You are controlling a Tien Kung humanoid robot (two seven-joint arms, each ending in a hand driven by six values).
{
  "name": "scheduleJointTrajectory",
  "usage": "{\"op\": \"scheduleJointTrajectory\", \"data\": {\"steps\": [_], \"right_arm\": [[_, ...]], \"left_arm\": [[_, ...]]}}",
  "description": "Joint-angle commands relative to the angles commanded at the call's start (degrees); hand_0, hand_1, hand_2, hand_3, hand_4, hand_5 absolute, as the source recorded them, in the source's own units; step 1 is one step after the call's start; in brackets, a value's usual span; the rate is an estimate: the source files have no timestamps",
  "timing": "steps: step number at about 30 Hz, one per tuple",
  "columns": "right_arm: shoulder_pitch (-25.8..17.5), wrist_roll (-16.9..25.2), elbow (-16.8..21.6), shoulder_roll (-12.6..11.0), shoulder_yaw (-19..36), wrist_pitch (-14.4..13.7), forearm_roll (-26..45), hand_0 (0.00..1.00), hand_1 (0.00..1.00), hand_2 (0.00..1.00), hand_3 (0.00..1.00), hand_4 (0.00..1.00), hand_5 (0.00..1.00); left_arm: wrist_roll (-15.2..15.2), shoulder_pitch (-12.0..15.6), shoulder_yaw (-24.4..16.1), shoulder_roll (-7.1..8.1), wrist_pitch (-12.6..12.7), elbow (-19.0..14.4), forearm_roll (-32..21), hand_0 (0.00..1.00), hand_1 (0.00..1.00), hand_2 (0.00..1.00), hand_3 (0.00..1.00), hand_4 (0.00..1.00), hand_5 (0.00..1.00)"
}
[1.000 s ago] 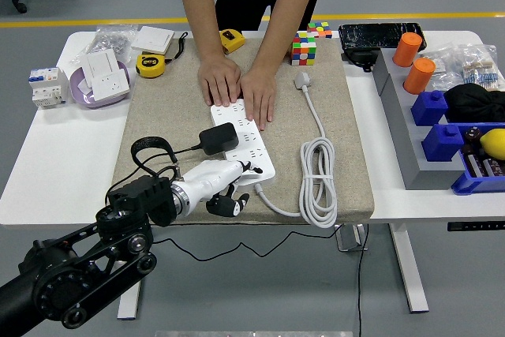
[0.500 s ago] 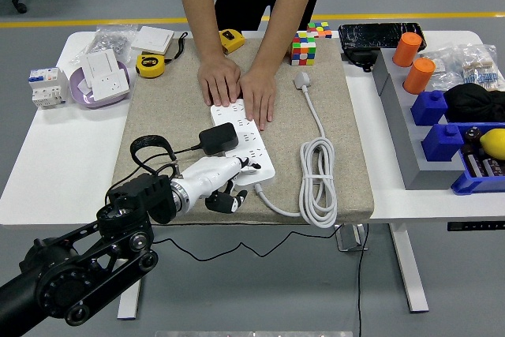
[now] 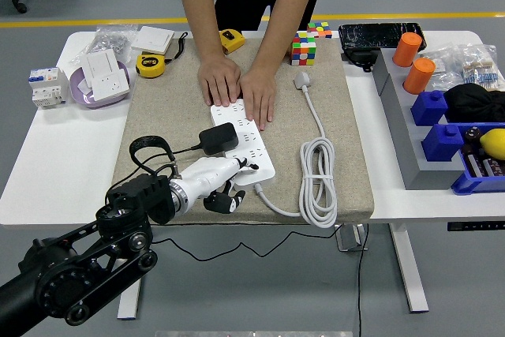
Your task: Pick up the plug,place it near the board,insert it into the board,press the button
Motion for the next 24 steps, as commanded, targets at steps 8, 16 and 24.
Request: {"op": "scheduleJointTrajectory", "data": {"steps": [8, 16, 24], "right_arm": [[0.01, 0.05, 0.00, 0.15, -0.11, -0.01, 0.17, 0.965, 0.905, 0.855, 0.864, 0.998, 0.967], [0.11, 0.02, 0.00, 0.10, -0.02, -0.01, 0.11, 0.965, 0.904, 0.854, 0.864, 0.998, 0.968], [0.21, 0.04, 0.00, 0.25, 0.06, -0.01, 0.13, 0.965, 0.904, 0.854, 0.862, 0.998, 0.968]], "left_arm": [[-0.14, -0.14, -0.46, -0.18, -0.06, -0.08, 0.17, 0.160, 0.035, 0.159, 0.855, 0.478, 0.002], [-0.20, -0.19, -0.52, -0.14, -0.11, -0.14, 0.11, 0.160, 0.036, 0.159, 0.847, 0.472, 0.002], [-0.18, -0.44, -0.64, -0.11, -0.19, -0.20, 0.13, 0.160, 0.035, 0.159, 0.847, 0.476, 0.002]]}}
